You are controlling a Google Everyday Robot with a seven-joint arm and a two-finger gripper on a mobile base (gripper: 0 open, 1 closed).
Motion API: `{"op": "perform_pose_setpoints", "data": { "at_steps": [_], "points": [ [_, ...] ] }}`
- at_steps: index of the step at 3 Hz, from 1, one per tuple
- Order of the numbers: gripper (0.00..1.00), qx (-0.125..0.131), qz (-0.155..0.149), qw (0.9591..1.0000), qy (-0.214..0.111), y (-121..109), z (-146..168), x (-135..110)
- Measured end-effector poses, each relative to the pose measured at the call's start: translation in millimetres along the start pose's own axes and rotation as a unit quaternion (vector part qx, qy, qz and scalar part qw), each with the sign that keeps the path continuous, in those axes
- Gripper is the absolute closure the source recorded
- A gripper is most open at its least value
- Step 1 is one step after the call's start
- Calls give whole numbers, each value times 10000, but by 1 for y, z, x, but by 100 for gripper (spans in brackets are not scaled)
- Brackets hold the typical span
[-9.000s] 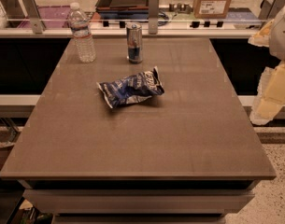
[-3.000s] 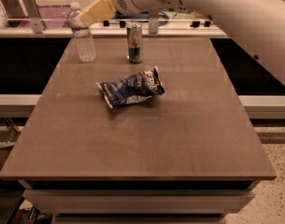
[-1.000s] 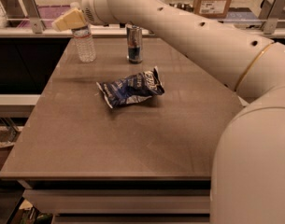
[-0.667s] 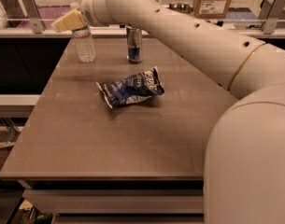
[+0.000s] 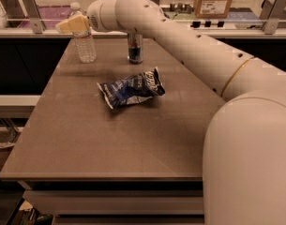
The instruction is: Pick water bottle
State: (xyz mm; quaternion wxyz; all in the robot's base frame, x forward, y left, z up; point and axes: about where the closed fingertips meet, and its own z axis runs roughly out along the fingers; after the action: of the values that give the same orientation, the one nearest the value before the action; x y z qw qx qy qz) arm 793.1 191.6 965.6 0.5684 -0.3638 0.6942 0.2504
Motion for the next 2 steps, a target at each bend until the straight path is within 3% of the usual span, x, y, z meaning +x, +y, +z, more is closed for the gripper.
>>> {"op": "perform_pose_setpoints", "data": {
  "at_steps": [2],
  "points": [
    [0,-59,217,9997,-114,-6,6,10]
  ]
}}
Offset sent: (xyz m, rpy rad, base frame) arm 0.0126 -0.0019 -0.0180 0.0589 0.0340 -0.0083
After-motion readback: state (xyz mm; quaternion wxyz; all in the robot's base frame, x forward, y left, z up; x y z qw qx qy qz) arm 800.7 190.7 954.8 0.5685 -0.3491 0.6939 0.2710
